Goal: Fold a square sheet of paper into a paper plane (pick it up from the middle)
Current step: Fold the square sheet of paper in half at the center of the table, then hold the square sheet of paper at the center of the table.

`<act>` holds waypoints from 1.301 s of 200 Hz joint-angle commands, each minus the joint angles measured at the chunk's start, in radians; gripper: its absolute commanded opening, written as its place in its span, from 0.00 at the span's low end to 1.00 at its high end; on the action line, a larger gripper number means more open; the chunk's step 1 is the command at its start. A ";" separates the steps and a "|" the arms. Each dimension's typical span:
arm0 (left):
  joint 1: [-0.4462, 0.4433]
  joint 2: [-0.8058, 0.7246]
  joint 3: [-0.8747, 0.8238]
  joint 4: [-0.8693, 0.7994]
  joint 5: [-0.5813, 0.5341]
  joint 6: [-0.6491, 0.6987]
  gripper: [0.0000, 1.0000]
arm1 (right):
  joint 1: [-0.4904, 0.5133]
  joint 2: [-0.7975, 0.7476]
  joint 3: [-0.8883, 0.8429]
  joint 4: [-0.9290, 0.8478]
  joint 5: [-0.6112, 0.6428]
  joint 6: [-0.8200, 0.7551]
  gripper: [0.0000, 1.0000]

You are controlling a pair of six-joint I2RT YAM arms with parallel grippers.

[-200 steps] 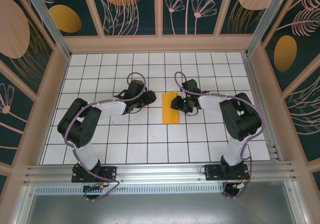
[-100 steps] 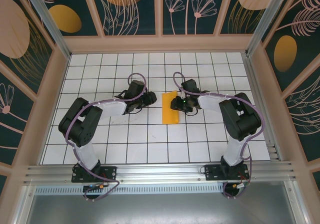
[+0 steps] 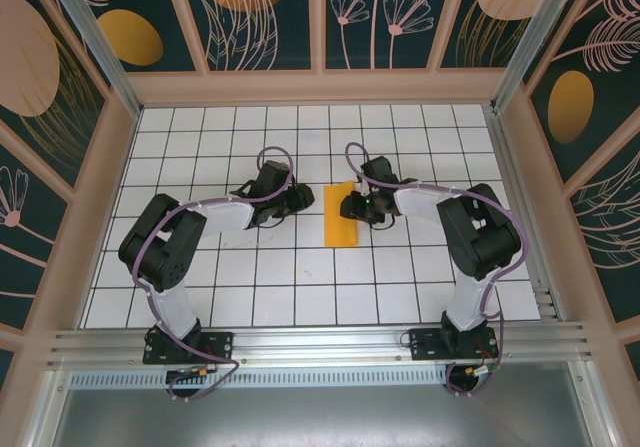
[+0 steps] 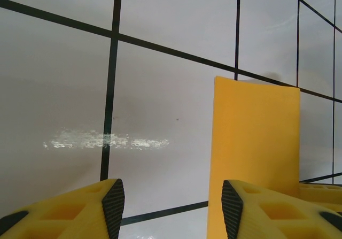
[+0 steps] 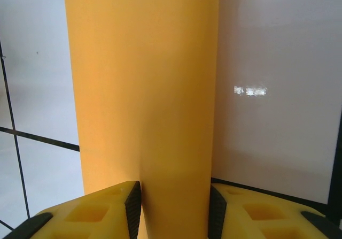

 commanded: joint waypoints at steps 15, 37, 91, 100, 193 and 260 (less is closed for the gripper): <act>0.005 0.022 0.023 -0.004 0.038 0.023 0.54 | 0.025 0.144 -0.035 -0.001 0.098 -0.009 0.41; 0.004 0.025 0.023 0.009 0.065 0.026 0.52 | 0.026 0.150 -0.030 -0.010 0.100 -0.017 0.41; -0.008 0.063 0.038 0.116 0.226 0.029 0.44 | 0.034 0.167 -0.028 -0.020 0.112 -0.032 0.41; -0.013 0.075 0.061 0.116 0.237 0.030 0.42 | 0.034 0.170 -0.026 -0.020 0.113 -0.032 0.41; -0.048 0.174 0.176 -0.002 0.231 0.055 0.16 | 0.045 0.188 -0.021 -0.015 0.113 -0.024 0.41; -0.058 0.218 0.220 -0.036 0.247 0.070 0.08 | 0.048 0.197 -0.011 -0.020 0.113 -0.025 0.41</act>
